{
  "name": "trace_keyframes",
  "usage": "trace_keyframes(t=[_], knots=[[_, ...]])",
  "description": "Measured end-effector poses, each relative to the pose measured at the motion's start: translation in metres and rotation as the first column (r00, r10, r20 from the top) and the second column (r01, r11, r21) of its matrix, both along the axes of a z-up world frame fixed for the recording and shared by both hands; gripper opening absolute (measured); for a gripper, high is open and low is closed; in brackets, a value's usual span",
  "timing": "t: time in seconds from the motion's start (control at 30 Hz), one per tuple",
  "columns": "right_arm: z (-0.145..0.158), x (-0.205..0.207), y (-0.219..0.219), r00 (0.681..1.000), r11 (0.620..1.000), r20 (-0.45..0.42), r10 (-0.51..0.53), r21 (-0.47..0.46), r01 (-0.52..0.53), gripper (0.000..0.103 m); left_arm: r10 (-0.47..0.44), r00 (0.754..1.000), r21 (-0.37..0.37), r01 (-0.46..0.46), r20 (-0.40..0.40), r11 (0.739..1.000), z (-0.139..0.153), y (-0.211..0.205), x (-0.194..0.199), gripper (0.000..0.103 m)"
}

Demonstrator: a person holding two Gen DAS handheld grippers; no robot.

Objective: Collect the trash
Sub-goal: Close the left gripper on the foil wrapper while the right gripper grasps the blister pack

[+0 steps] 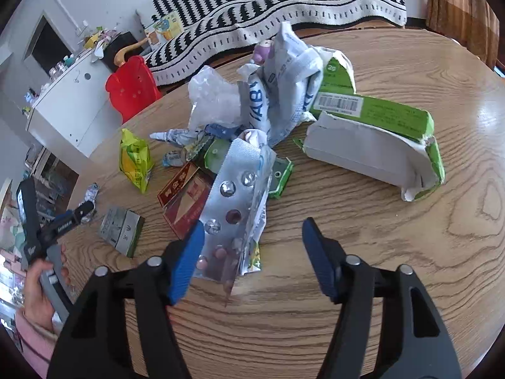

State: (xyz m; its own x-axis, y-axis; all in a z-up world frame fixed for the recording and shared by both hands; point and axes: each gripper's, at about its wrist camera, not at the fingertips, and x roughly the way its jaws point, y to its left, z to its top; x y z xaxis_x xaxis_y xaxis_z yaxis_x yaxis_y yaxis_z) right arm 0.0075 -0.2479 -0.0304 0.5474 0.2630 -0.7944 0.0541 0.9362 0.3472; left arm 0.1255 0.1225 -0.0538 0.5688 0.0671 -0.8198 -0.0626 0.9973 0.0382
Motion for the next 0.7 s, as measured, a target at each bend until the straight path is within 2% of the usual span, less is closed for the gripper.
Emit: trace_keyframes(t=[0.03, 0.07, 0.1, 0.13, 0.17, 0.23, 0.33, 0.47, 0.6, 0.7], knots=[[-0.002, 0.002, 0.001, 1.0, 1.0, -0.008, 0.015, 0.003, -0.015, 0.039, -0.009, 1.0, -0.021, 0.009, -0.005, 1.0, -0.002, 0.003, 0.003, 0.076], [-0.003, 0.003, 0.001, 1.0, 1.0, -0.012, 0.021, 0.012, -0.021, 0.032, -0.022, 0.999, -0.04, 0.021, -0.026, 0.999, -0.006, 0.005, 0.007, 0.046], [-0.005, 0.003, 0.0, 0.999, 0.999, -0.02, 0.027, 0.023, -0.026, 0.022, -0.029, 0.999, -0.049, 0.027, -0.031, 0.998, -0.009, 0.005, 0.006, 0.033], [-0.006, 0.004, -0.001, 0.999, 0.999, -0.023, 0.026, 0.031, -0.025, 0.019, -0.041, 0.999, -0.077, 0.04, -0.021, 0.996, -0.009, 0.006, 0.005, 0.032], [-0.005, 0.004, -0.002, 0.999, 0.999, -0.019, 0.028, 0.04, -0.027, 0.011, -0.044, 0.999, -0.074, 0.043, -0.014, 0.996, -0.008, 0.005, 0.002, 0.028], [-0.002, 0.001, -0.005, 1.0, 0.999, 0.001, 0.015, 0.038, -0.015, 0.005, -0.038, 0.999, -0.055, 0.039, 0.018, 0.998, -0.001, 0.002, -0.002, 0.026], [0.005, -0.003, -0.007, 0.999, 0.999, 0.037, 0.003, 0.032, -0.005, 0.005, -0.022, 0.998, -0.061, 0.025, 0.058, 0.998, 0.009, 0.002, -0.013, 0.025], [0.011, -0.008, -0.006, 0.998, 0.999, 0.071, -0.001, 0.037, -0.001, 0.005, -0.016, 0.997, -0.119, 0.024, 0.073, 0.993, 0.015, -0.002, -0.029, 0.025], [0.018, -0.011, -0.001, 0.994, 1.0, 0.111, 0.018, 0.009, -0.019, 0.005, -0.039, 0.995, -0.113, 0.05, 0.095, 0.992, 0.023, -0.012, -0.04, 0.025], [0.019, -0.011, 0.001, 0.992, 0.999, 0.12, 0.034, 0.028, -0.037, 0.005, -0.05, 0.993, -0.109, 0.061, 0.105, 0.992, 0.028, -0.016, -0.044, 0.025]])
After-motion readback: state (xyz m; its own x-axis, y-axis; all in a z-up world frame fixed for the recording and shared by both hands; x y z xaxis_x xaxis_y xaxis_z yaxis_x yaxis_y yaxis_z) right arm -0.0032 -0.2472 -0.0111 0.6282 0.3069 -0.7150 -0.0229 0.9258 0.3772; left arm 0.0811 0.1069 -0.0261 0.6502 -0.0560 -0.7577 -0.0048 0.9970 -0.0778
